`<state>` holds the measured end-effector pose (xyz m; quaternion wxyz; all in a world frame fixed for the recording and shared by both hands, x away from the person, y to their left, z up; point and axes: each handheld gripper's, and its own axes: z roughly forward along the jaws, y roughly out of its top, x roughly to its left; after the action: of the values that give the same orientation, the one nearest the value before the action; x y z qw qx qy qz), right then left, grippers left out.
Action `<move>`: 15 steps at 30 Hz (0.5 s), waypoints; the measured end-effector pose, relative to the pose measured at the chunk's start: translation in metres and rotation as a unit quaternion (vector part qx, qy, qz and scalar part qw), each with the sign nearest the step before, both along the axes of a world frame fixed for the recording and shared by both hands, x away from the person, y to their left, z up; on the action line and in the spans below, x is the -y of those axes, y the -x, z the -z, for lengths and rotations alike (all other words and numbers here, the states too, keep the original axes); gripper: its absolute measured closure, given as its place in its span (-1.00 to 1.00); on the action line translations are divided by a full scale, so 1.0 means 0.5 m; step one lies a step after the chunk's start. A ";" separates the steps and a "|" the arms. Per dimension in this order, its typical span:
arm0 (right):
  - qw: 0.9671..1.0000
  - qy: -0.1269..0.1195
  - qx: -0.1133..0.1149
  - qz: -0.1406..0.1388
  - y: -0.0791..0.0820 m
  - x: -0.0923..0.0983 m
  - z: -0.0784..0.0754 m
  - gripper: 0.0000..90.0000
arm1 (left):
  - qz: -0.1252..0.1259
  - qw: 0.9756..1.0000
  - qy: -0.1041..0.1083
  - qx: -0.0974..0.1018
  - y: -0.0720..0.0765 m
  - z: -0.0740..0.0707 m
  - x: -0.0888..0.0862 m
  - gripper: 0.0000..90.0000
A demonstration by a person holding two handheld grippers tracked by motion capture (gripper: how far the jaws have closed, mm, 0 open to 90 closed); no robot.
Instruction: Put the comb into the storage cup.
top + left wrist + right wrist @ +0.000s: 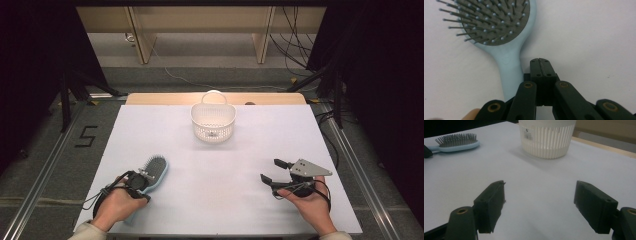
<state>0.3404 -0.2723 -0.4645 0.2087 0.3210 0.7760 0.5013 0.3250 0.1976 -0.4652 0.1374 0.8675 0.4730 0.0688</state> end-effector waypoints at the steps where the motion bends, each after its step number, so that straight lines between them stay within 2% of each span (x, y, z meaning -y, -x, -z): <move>1: 1.000 0.001 0.001 -0.001 -0.001 -0.001 0.000 -0.43 | 0.000 1.000 -0.004 -0.001 0.000 -0.001 -0.002 1.00; 9: 1.000 0.001 -0.001 -0.004 -0.003 -0.003 0.000 -0.43 | -0.012 1.000 -0.004 0.001 -0.003 0.000 -0.019 1.00; 15: 1.000 0.001 0.003 -0.004 -0.002 -0.002 -0.001 -0.43 | -0.005 1.000 0.000 0.004 -0.003 0.000 -0.024 0.99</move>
<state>0.3415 -0.2713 -0.4638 0.2095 0.3164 0.7769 0.5024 0.3267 0.2098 -0.4653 0.1391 0.8649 0.4767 0.0733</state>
